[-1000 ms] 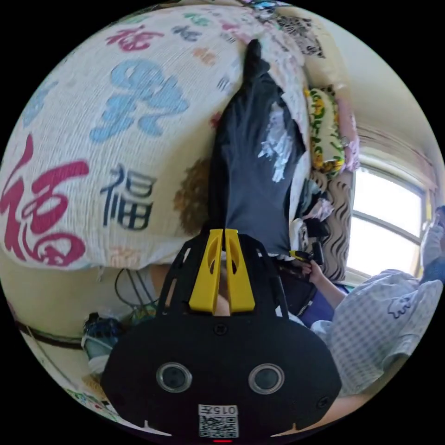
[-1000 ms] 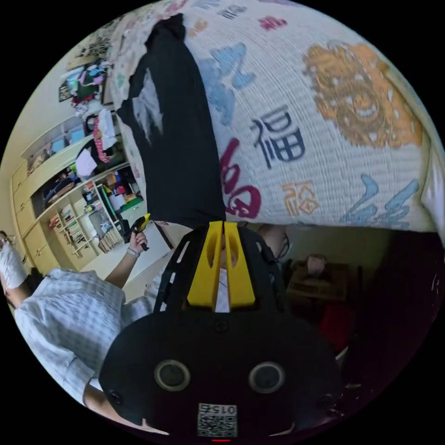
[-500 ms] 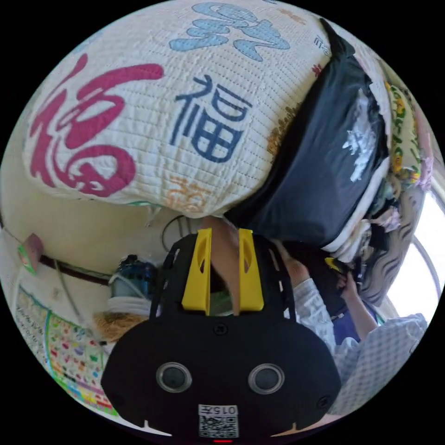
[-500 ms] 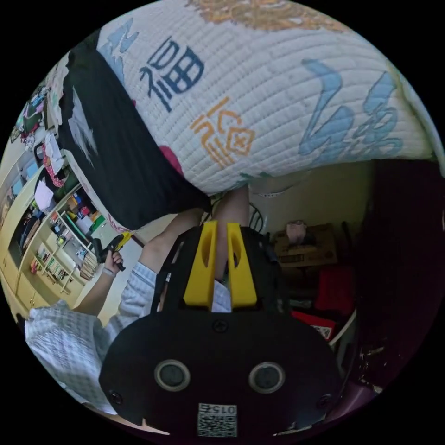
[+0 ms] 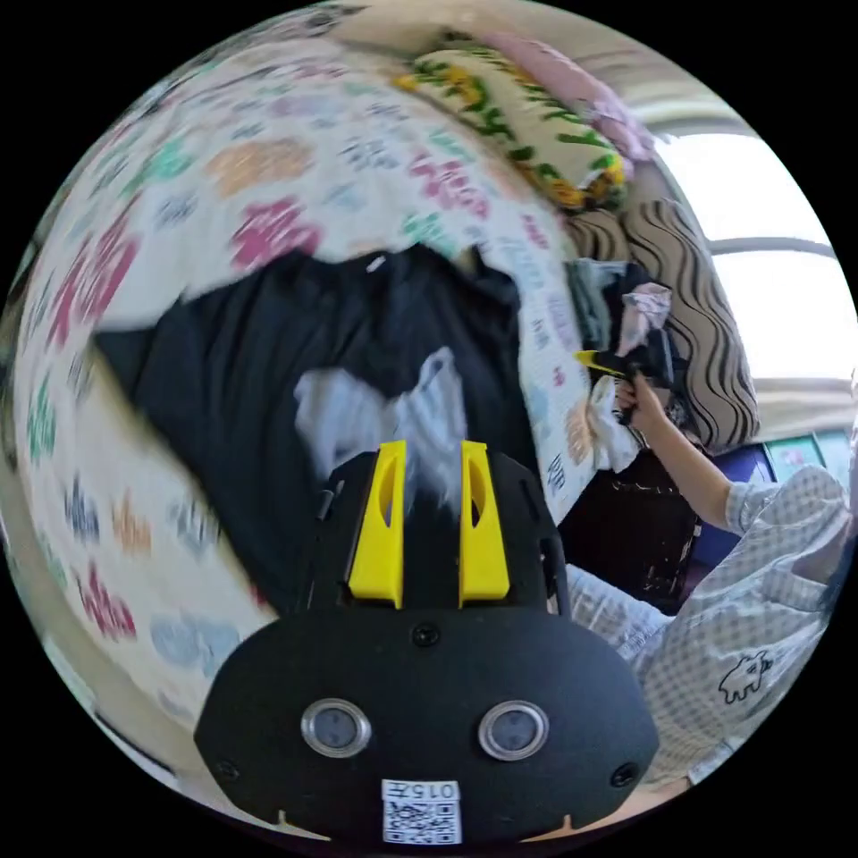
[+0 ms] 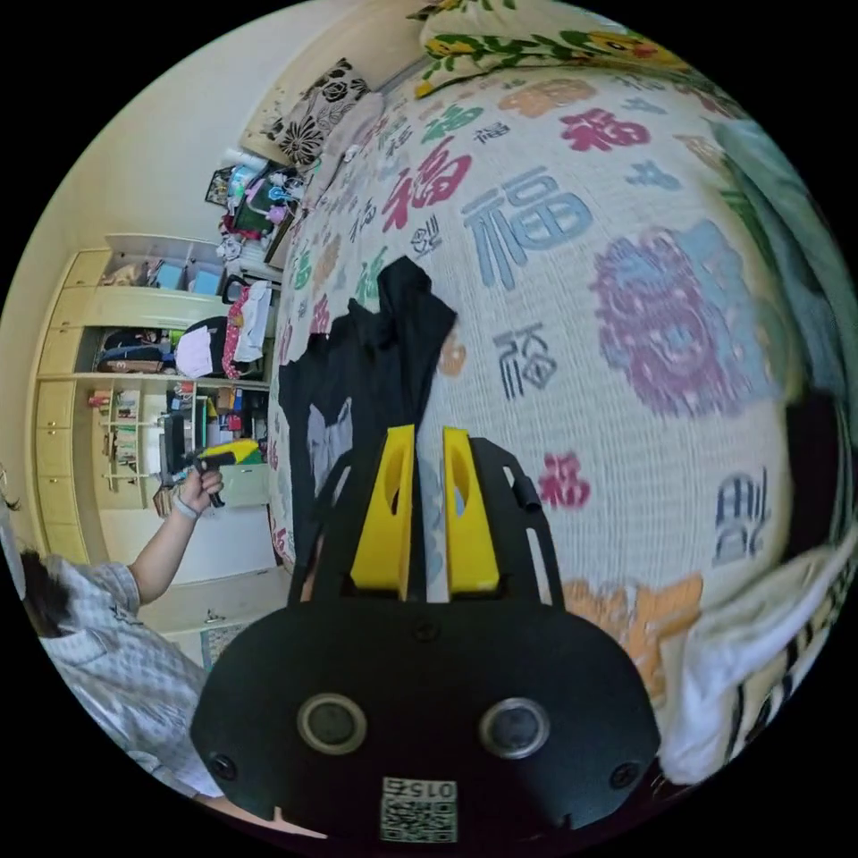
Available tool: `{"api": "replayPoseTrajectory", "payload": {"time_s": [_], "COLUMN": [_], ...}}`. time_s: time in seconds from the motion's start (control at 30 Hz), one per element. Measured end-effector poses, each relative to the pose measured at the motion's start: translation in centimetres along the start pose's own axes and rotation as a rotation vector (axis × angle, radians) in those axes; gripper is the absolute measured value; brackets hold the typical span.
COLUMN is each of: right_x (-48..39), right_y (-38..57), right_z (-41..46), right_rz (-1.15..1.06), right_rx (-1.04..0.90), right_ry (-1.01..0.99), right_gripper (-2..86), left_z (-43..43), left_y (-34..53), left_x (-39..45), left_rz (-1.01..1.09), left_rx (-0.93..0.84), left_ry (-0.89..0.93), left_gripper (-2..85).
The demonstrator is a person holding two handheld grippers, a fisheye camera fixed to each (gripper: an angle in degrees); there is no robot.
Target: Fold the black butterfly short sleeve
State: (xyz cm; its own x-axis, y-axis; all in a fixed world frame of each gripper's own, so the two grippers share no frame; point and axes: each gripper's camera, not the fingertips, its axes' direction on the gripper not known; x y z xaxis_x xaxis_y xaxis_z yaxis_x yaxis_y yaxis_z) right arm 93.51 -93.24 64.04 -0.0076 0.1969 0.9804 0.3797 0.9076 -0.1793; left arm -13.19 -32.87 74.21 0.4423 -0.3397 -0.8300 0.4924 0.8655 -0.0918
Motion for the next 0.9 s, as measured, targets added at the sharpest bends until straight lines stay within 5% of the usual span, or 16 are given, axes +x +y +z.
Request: {"api": "replayPoseTrajectory", "payload": {"time_s": [0.17,0.37,0.6,0.77,0.9], "right_x": [0.2,1.8,5.1,9.8,12.8], "right_y": [-8.5,-13.0,-10.9,-5.7,-3.5], "right_z": [3.4,6.0,2.7,-2.6,-2.3], "right_rz": [-0.112,-0.161,-0.118,0.058,0.159], "right_rx": [-0.048,-0.102,0.007,0.2,0.206], "right_ry": [0.033,0.072,-0.034,-0.102,-0.09], "right_gripper": [8.4,3.9,0.7,0.3,0.3], "left_z": [6.2,15.4,20.1,20.8,24.2], "left_y": [-18.1,-29.6,-31.6,-32.1,-32.2], "left_x": [7.0,8.4,7.4,11.8,15.9], "left_rz": [0.279,0.261,0.301,0.544,0.69], "left_rx": [0.046,-0.104,-0.206,-0.205,-0.307], "left_ry": [0.01,-0.114,0.031,0.333,0.314], "left_gripper": [9.3,10.2,0.3,-0.3,0.3]}}
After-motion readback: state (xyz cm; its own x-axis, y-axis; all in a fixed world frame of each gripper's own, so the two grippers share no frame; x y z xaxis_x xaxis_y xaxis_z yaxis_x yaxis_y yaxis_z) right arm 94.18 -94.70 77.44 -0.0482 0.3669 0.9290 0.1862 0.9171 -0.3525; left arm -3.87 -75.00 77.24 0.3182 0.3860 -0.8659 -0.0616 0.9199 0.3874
